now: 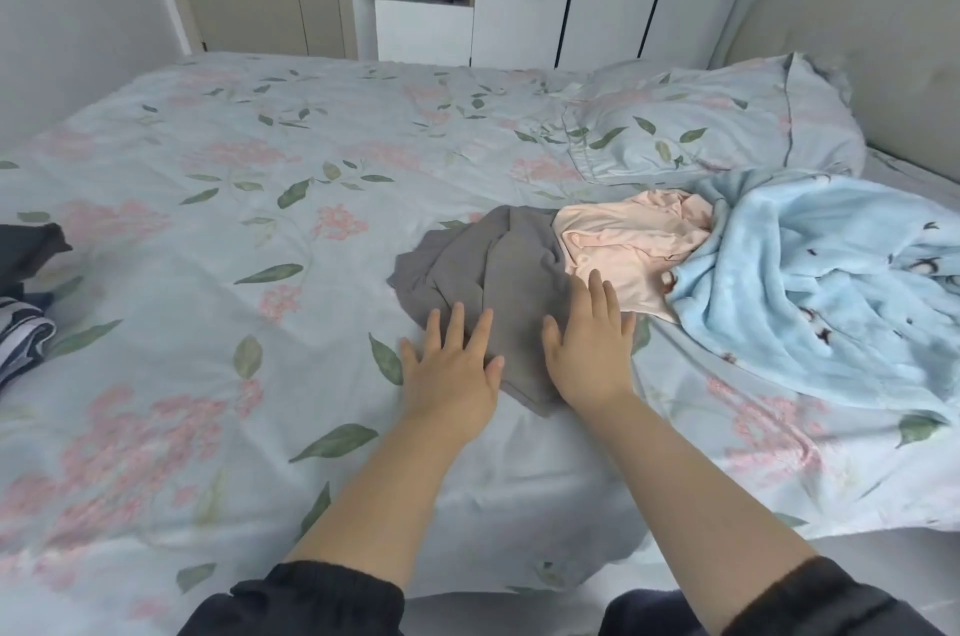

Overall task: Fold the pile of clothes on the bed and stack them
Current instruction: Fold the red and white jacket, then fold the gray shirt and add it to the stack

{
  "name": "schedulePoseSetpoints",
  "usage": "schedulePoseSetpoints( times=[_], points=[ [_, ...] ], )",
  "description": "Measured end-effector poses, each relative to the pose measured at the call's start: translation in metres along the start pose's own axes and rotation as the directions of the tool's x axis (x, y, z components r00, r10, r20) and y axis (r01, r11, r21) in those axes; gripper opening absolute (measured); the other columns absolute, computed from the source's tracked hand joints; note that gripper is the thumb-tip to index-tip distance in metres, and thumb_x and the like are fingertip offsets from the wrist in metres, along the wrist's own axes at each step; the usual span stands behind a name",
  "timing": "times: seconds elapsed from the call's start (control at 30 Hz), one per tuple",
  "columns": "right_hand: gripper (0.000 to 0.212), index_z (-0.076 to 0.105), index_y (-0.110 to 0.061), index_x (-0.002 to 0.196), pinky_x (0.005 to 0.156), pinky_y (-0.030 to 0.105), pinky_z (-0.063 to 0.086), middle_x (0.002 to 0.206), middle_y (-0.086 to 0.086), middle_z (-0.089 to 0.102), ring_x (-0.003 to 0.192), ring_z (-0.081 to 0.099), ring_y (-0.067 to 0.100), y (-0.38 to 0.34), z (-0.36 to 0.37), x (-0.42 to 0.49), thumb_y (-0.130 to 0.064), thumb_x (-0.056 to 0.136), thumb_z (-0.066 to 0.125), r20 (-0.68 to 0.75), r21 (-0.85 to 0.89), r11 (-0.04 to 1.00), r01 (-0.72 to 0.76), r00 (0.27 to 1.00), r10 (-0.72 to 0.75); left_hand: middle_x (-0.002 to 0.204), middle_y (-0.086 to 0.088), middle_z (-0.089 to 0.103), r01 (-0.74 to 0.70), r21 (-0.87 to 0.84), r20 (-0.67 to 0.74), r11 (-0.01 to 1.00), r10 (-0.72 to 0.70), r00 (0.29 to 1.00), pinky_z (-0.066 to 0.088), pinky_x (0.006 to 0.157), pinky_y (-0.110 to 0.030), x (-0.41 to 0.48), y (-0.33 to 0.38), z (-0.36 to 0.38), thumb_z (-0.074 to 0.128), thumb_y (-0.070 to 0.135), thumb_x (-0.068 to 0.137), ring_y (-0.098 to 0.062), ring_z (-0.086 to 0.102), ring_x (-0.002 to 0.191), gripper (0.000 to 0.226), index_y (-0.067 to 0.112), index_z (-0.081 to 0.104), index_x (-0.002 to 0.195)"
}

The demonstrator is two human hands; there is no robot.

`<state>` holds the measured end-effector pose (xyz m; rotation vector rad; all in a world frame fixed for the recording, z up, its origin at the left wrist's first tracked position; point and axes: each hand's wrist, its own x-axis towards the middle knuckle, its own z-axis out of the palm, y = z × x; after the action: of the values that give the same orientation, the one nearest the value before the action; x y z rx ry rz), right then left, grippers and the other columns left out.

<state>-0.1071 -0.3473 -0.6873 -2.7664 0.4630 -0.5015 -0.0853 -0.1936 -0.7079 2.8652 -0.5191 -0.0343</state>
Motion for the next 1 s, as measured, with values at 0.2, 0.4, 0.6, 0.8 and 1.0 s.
schedulePoseSetpoints(
  times=[0.2, 0.4, 0.6, 0.8, 1.0],
  points=[
    [0.063, 0.020, -0.010, 0.148, 0.113, 0.057, 0.005, 0.159, 0.011, 0.006, 0.146, 0.004, 0.029, 0.060, -0.007, 0.028, -0.035, 0.095, 0.043, -0.018, -0.067, 0.961, -0.269, 0.963, 0.269, 0.161, 0.003, -0.004, -0.041, -0.002, -0.061, 0.999, 0.041, 0.997, -0.002, 0.114, -0.058, 0.008, 0.015, 0.009, 0.007, 0.059, 0.094, -0.022, -0.011, 0.147, 0.061, 0.038, -0.002, 0.151],
    [0.066, 0.018, -0.017, 0.150, 0.113, 0.059, 0.003, 0.159, 0.013, -0.001, 0.146, 0.000, 0.031, 0.104, -0.021, 0.031, -0.032, 0.093, 0.047, -0.096, -0.108, 0.892, -0.438, 0.898, 0.429, 0.161, 0.004, 0.001, -0.237, 0.046, -0.129, 0.971, 0.241, 0.962, -0.007, 0.112, -0.059, 0.012, 0.052, 0.021, 0.021, 0.059, 0.093, -0.022, -0.009, 0.147, 0.063, 0.036, 0.010, 0.151],
    [0.063, 0.019, -0.019, 0.151, 0.115, 0.053, 0.005, 0.159, 0.009, 0.010, 0.146, 0.006, 0.028, 0.106, -0.017, 0.035, -0.037, 0.096, 0.044, -0.075, -0.050, 0.968, -0.245, 0.968, 0.241, 0.161, 0.007, 0.004, -0.197, 0.057, -0.122, 0.979, 0.202, 0.972, -0.002, 0.113, -0.058, 0.015, 0.054, 0.025, 0.023, 0.056, 0.093, -0.020, -0.004, 0.147, 0.062, 0.035, 0.016, 0.151],
    [0.057, 0.031, -0.022, 0.146, 0.113, 0.057, 0.002, 0.152, -0.001, 0.032, 0.146, 0.006, 0.022, 0.086, -0.005, 0.048, -0.032, 0.093, 0.051, 0.025, -0.084, 0.995, -0.054, 0.998, 0.056, 0.161, 0.006, 0.001, -0.204, 0.002, -0.121, 0.979, 0.203, 0.972, -0.001, 0.114, -0.057, 0.012, 0.050, 0.018, 0.029, 0.057, 0.093, -0.019, -0.004, 0.147, 0.063, 0.035, 0.018, 0.150],
    [0.060, 0.031, -0.016, 0.146, 0.115, 0.049, 0.004, 0.156, 0.003, 0.024, 0.145, 0.010, 0.025, 0.051, 0.003, 0.038, -0.030, 0.091, 0.051, 0.088, 0.022, 0.999, 0.045, 0.995, -0.046, 0.135, 0.002, 0.043, -0.228, 0.009, -0.094, 0.974, 0.228, 0.969, 0.040, 0.095, -0.036, 0.015, 0.028, -0.002, 0.054, 0.054, 0.086, -0.020, 0.038, 0.124, 0.059, 0.023, 0.045, 0.135]
  ],
)
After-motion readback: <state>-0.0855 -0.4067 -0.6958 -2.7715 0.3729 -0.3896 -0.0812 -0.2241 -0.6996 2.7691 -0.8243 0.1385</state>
